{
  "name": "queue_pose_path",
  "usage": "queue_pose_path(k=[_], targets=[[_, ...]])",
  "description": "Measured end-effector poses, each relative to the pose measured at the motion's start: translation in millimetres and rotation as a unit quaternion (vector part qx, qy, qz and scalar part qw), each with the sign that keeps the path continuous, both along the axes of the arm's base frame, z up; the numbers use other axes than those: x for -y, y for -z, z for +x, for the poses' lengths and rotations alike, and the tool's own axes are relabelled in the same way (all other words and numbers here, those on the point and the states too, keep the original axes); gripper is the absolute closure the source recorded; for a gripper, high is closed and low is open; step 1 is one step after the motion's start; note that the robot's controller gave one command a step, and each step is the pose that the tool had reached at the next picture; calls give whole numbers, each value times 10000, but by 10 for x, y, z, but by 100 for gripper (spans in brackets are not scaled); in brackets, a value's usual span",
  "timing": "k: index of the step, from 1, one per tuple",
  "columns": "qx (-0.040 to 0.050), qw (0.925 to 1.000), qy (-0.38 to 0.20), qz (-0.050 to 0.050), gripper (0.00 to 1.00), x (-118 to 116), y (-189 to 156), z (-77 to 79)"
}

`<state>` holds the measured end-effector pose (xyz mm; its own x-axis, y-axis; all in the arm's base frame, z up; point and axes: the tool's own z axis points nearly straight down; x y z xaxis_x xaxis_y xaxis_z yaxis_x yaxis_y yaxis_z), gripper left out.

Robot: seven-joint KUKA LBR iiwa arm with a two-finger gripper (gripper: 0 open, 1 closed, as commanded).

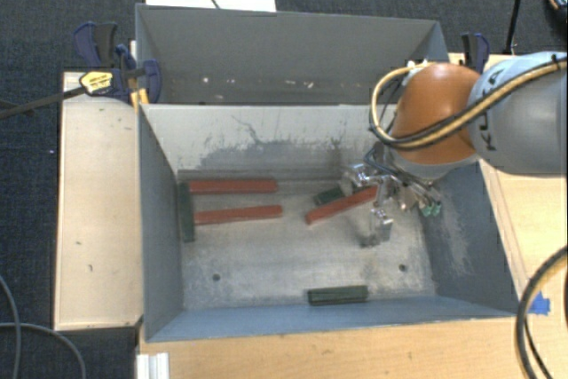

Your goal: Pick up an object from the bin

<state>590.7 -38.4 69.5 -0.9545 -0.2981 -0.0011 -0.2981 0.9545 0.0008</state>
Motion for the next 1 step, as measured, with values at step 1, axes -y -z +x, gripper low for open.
queue_pose_path(k=[1], targets=[[37, 10000, 5, 1, 100, 2, -42, 23]])
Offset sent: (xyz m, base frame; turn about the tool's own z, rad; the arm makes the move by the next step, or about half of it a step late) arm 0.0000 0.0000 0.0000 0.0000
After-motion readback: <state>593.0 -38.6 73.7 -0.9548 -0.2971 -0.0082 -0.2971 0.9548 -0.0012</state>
